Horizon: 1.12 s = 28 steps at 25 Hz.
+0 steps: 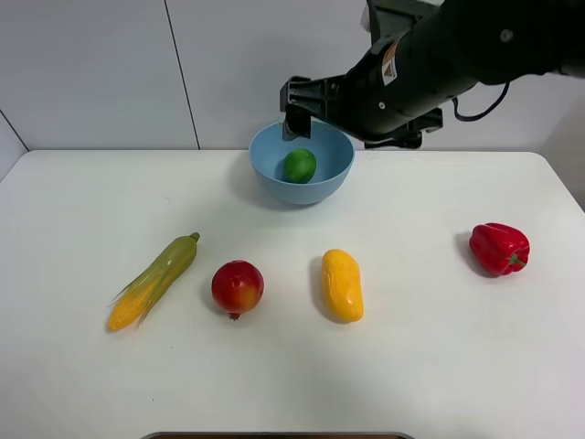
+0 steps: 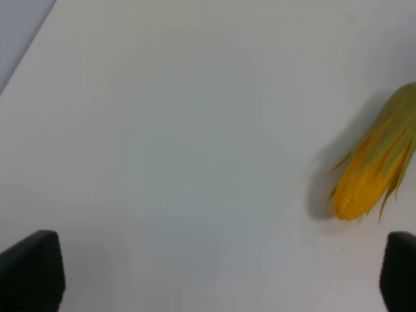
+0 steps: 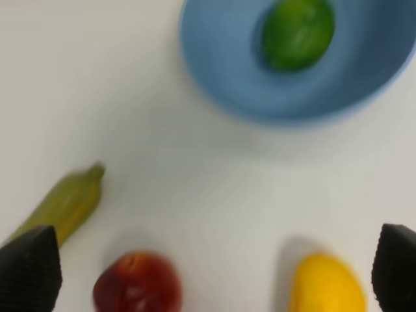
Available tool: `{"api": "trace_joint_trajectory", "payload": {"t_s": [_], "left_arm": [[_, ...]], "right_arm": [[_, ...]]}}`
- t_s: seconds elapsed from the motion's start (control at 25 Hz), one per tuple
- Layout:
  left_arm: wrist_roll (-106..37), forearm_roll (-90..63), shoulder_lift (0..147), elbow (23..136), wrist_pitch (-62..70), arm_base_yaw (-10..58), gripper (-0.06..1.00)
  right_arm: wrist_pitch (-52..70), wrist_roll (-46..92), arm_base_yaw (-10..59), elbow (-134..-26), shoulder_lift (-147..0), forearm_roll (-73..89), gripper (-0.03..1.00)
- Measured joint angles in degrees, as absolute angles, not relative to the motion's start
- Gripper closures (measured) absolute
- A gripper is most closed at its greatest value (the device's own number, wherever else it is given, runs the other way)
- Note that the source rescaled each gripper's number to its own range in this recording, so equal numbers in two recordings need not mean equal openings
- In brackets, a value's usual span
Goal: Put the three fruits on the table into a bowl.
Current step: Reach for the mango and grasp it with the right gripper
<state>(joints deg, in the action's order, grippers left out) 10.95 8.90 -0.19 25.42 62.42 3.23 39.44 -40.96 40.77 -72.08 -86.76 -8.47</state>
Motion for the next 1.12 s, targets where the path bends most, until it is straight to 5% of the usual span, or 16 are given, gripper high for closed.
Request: {"api": "trace_joint_trajectory", "payload": {"t_s": [0.56,1.12], "left_arm": [[10.95,8.90,-0.19,25.42,62.42,3.23,-0.06],[10.95,8.90,-0.19,25.42,62.42,3.23,-0.06]], "right_arm": [[50.76,-51.11,43.06,-66.92,-86.70,-7.21,0.03],[48.63,-52.15,43.13,-59.96,-90.09,-4.64,0.03]]}}
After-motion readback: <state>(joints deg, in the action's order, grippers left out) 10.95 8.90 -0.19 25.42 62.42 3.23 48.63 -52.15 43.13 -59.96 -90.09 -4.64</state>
